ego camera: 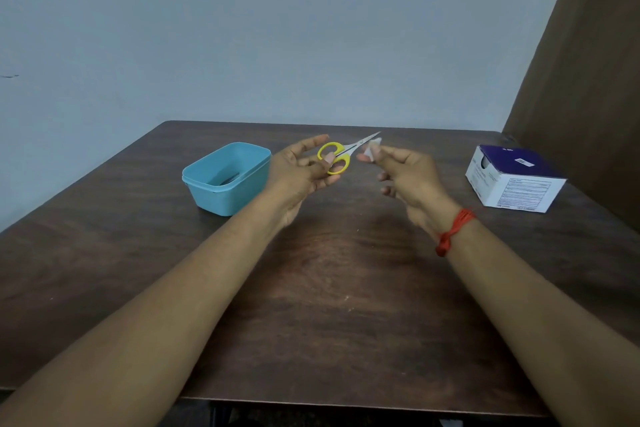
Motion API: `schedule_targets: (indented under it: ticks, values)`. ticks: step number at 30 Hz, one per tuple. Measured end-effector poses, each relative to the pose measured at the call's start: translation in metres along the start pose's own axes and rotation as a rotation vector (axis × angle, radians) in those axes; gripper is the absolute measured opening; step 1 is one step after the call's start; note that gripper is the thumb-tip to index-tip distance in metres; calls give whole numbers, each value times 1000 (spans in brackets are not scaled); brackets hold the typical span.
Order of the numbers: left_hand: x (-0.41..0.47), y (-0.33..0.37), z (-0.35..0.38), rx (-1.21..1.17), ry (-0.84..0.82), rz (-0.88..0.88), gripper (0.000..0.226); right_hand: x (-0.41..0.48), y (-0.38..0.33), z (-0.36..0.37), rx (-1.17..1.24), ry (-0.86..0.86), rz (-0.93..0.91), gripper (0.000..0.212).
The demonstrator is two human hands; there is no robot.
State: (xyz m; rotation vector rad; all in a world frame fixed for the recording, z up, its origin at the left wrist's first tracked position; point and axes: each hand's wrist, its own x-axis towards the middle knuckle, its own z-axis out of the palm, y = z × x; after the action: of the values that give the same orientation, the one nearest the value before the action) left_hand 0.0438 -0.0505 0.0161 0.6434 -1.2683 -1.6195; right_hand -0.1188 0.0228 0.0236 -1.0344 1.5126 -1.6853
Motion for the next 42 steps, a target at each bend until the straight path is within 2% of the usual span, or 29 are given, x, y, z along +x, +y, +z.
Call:
schedule_targets:
  ticks: [4, 10, 19, 24, 31, 38, 42]
  values:
    - [0, -6, 2, 60, -1, 17, 17, -2, 8, 11, -42, 32, -18, 17]
    - [-3, -13, 6, 94, -31, 37, 14, -2, 19, 16, -66, 53, 0, 13]
    - [-7, -8, 14, 225, -23, 92, 26, 3, 12, 8, 95, 137, 60, 21]
    - [-11, -9, 12, 222, -11, 93, 28, 0, 17, 14, 29, 34, 118, 19]
    - [-8, -10, 15, 278, -38, 111, 21, 4, 13, 7, 99, 96, 151, 25]
    - [-9, -9, 11, 261, -25, 135, 19, 2, 9, 6, 134, -22, 235, 25]
    - [-9, -8, 15, 226, -34, 113, 22, 4, 4, 2, 178, 67, 198, 35]
